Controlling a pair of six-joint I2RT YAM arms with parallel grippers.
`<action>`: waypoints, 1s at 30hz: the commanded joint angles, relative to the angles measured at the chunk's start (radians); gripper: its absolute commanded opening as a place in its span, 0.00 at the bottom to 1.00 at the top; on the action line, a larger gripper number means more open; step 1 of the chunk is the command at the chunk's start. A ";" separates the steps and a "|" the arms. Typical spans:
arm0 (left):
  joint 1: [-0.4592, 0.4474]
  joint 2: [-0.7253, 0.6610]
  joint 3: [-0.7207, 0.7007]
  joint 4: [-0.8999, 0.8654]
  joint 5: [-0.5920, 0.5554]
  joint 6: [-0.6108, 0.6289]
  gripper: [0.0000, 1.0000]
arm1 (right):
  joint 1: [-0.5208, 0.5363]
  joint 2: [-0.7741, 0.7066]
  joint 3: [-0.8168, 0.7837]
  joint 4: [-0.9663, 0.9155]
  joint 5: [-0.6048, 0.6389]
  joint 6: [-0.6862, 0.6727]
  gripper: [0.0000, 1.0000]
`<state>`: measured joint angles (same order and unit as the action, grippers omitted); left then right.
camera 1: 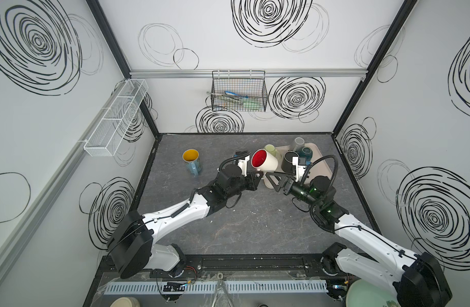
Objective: Turn the mug right side up
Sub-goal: Place the mug at the top-left of the table.
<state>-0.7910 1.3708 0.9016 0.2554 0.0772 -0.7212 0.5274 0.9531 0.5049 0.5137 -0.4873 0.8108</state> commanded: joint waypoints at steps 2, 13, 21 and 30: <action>-0.001 -0.004 0.046 0.093 -0.014 0.029 0.00 | -0.010 -0.033 -0.014 0.045 0.005 -0.009 1.00; -0.001 -0.007 0.047 0.079 -0.035 0.044 0.00 | -0.018 -0.054 -0.029 0.043 0.015 -0.010 1.00; 0.000 -0.001 0.049 0.068 -0.050 0.052 0.00 | -0.023 -0.069 -0.034 0.038 0.013 -0.010 1.00; 0.022 0.002 0.062 0.033 -0.030 0.042 0.00 | -0.032 -0.082 -0.027 0.033 0.016 -0.012 1.00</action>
<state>-0.7872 1.3769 0.9081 0.1963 0.0418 -0.6891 0.5022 0.8875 0.4786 0.5209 -0.4812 0.8078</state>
